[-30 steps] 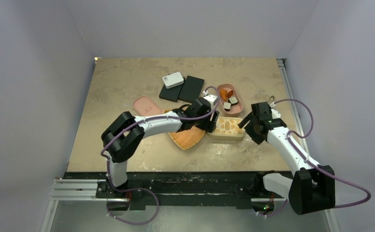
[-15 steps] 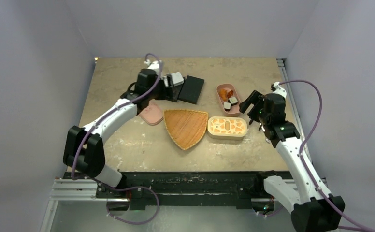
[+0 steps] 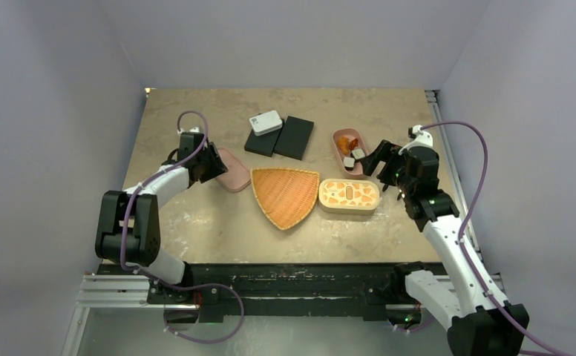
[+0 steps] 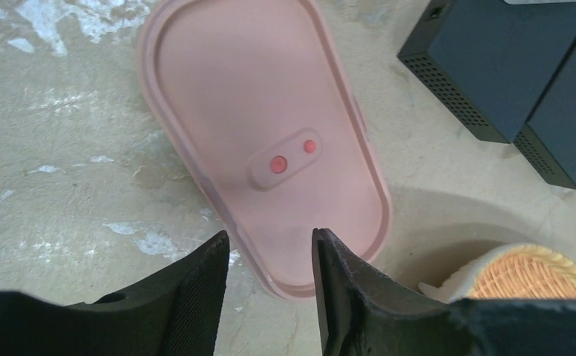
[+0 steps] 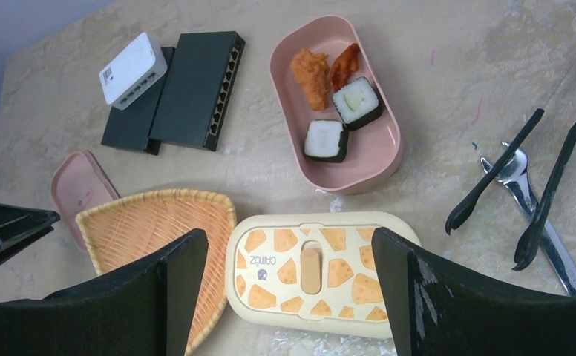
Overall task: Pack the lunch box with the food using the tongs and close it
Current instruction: Pick up the cover from the center of the board.
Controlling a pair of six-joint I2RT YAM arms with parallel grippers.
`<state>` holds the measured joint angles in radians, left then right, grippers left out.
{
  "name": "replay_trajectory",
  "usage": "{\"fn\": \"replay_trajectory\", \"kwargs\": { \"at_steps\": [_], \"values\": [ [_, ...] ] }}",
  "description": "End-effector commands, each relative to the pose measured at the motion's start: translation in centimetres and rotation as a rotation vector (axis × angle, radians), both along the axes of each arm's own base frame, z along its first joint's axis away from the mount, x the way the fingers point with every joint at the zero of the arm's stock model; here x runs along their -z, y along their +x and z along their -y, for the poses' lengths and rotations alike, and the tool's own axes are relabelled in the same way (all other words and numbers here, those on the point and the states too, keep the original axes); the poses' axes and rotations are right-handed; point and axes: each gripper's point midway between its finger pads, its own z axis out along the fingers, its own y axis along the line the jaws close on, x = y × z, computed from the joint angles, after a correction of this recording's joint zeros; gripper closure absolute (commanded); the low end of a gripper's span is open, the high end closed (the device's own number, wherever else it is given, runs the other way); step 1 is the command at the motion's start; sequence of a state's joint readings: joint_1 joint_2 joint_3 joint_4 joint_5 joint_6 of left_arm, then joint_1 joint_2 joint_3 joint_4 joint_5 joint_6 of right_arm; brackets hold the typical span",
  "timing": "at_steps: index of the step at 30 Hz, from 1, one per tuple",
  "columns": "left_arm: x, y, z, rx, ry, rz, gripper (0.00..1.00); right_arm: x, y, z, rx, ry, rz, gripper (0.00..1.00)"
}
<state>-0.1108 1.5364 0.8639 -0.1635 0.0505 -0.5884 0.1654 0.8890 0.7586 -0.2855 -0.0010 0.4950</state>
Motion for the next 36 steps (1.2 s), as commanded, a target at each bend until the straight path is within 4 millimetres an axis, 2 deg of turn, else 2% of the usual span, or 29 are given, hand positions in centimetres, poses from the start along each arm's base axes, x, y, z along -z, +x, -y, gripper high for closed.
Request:
{"fn": "replay_trajectory", "kwargs": {
  "at_steps": [1,10,26,33,36],
  "values": [
    [0.1,1.0,-1.4,-0.089,0.018,0.035,0.57,-0.9,0.2,-0.4,-0.041,-0.019,0.061,0.15],
    [1.5,1.2,-2.0,-0.075,0.064,-0.01,0.66,0.1,0.4,-0.3,-0.04,-0.033,0.041,0.14],
    [4.0,1.0,-1.9,-0.077,0.0,-0.076,0.68,0.9,0.4,-0.5,-0.047,-0.029,0.022,0.14],
    [4.5,0.5,-2.2,-0.082,-0.012,-0.099,0.86,1.0,0.3,-0.5,-0.048,-0.024,0.02,0.14],
    [4.6,0.2,-2.7,-0.097,-0.046,-0.106,0.97,0.8,0.3,-0.5,-0.047,-0.023,0.023,0.14]
  ]
}}
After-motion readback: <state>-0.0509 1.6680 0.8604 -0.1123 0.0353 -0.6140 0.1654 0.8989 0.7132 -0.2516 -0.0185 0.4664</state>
